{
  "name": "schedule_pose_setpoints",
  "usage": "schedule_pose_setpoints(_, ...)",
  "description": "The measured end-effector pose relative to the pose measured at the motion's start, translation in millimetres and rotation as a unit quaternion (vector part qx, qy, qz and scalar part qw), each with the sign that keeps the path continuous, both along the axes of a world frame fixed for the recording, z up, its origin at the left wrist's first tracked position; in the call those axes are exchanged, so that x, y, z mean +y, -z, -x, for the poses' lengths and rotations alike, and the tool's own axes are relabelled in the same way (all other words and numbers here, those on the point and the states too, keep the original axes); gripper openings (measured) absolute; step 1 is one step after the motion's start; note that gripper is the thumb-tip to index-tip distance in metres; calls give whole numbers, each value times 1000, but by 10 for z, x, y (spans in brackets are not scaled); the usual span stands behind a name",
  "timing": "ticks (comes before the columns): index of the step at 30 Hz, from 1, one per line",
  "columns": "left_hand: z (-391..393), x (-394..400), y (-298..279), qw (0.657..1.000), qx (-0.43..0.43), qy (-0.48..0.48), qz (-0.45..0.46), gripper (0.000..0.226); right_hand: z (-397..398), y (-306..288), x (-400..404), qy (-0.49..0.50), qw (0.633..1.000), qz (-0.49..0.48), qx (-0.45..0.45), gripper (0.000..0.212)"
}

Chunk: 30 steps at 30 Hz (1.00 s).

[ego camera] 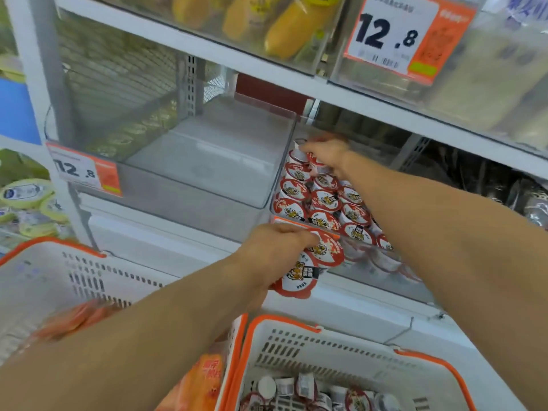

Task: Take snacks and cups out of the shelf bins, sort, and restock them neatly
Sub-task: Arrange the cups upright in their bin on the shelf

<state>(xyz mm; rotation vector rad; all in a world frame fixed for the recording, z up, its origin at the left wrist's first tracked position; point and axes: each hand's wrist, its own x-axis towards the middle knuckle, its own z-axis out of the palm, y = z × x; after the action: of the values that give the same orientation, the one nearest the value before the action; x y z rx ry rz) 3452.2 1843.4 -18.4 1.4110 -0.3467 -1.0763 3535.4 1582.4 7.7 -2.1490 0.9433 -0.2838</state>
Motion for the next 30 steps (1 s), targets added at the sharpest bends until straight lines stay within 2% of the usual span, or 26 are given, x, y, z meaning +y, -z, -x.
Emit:
schedule_pose_setpoints(4, 12, -39, 14, 1000, 3, 5, 3, 16, 62, -72, -30, 2, 999, -42, 18, 36)
schedule_pose_setpoints(7, 32, -33, 21, 1000, 7, 3, 0, 15, 116, -54, 8, 39, 993, -98, -59, 32)
schedule_pose_setpoints(9, 35, -10, 10, 1000, 3, 0, -2, 14, 134, -19, 64, 52, 986, -121, -99, 36)
schedule_pose_setpoints(12, 54, -1, -10, 1000, 1, -5, 1, 14, 143, -2, 188, 66, 993, -66, -71, 52)
schedule_pose_setpoints(16, 73, -13, -48, 1000, -3, -8, 5, 10, 95, -30, 270, 124, 989, 23, -80, 56)
schedule_pose_setpoints(18, 66, -18, -62, 1000, -9, -4, 6, 10, 88, -61, 306, 140, 986, 71, -56, 61)
schedule_pose_setpoints(21, 55, -11, -70, 1000, -14, 1, 8, 11, 159, -126, 292, 57, 988, 142, 2, 43)
schedule_pose_setpoints(24, 30, 22, -72, 1000, -22, 8, 10, 11, 308, -145, 293, -49, 993, 105, 40, 29)
schedule_pose_setpoints(28, 16, 36, -80, 1000, -25, 2, 8, 10, 410, -122, 338, -89, 986, 143, 0, 42)
schedule_pose_setpoints(30, 16, 46, -87, 1000, -29, 4, 10, 7, 462, -170, 357, -136, 987, 86, -1, 49)
